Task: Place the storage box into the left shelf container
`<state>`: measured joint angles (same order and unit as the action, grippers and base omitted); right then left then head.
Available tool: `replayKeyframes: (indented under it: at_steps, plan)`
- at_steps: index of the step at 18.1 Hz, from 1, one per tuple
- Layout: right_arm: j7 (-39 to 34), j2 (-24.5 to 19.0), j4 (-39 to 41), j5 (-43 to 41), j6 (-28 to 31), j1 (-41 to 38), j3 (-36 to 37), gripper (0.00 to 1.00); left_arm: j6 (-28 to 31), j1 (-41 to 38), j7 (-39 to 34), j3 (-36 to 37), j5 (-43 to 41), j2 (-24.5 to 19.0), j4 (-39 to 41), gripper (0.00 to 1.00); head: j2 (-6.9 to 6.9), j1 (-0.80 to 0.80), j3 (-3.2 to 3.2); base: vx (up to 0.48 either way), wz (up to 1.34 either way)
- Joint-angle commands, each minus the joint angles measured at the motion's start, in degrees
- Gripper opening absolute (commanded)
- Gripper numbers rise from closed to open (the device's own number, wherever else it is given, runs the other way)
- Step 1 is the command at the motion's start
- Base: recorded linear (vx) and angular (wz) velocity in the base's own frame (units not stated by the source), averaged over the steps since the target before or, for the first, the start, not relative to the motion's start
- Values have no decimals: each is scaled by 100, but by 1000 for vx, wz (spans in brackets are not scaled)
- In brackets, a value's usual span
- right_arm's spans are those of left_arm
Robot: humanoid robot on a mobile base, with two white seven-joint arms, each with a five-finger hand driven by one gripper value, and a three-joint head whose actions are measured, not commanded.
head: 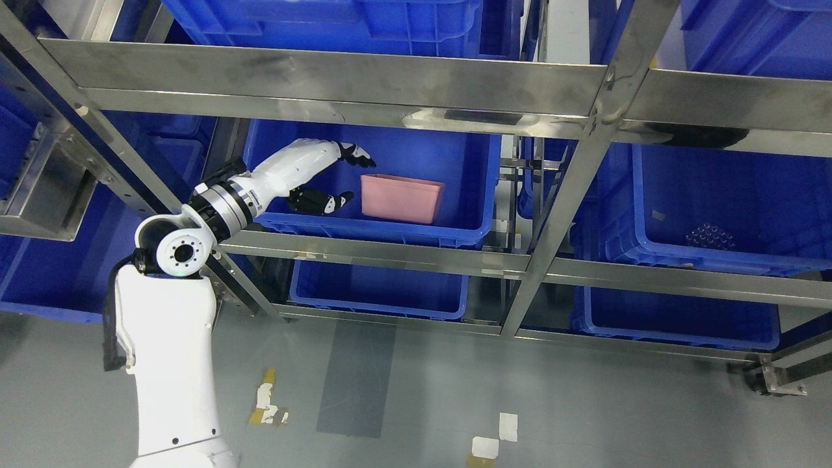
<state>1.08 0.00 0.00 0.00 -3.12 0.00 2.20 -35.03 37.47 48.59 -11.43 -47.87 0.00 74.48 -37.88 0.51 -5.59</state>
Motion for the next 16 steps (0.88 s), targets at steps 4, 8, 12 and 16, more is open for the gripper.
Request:
replayKeyframes:
  at_steps: [4,8,12,16]
  plan:
    - [-2,100,100,0,-4,105,0,99,864,-1073,-1040,710,2065,-100,-654,95,0,0,0,0,0]
    - [-2,100,100,0,-4,105,0,99,998,-1725,-3132,1203,3887,-100,-505,99,0,0,0,0,0]
    - [-2,100,100,0,-4,105,0,99,1243,-2269,-4400,1573,4935,-100,294,99,0,0,0,0,0]
    - [-2,100,100,0,-4,105,0,99,1534,-2613,-4410,1521,5024,-100,603,99,0,0,0,0,0]
